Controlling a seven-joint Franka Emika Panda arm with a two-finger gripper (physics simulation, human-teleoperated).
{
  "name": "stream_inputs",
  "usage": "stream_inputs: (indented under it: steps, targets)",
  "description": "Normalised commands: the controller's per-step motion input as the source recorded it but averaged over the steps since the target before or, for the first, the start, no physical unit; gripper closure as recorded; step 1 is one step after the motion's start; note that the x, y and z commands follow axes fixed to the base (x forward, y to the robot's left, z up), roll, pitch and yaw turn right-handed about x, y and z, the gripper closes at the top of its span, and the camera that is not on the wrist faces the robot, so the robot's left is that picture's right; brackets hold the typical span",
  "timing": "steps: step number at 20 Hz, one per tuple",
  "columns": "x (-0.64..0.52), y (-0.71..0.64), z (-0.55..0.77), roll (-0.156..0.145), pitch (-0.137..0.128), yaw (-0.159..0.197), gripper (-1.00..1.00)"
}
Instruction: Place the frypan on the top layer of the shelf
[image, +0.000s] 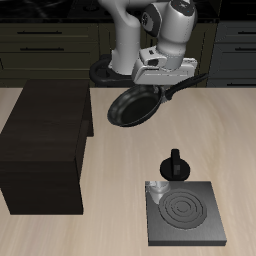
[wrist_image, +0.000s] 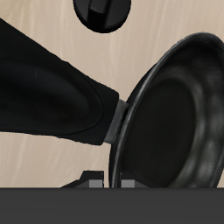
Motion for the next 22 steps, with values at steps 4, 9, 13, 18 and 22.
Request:
stream_inputs:
  steps: [4,9,13,18,22]
  targets:
    - [0.02,-0.02,0.17,-0.007,-0.021,0.001,1.0]
    - [0.07,-0.09,0.18,-0.014,-0.03,0.008,1.0]
    - [0.17,-0.04,0.1,-0.01,-0.018,-0.035,1.0]
    - [0.21,-0.01,0.04,0.004,0.0,-0.044,1.0]
    - [0.16,0.04,0.07,-0.004,-0.033,-0.028,1.0]
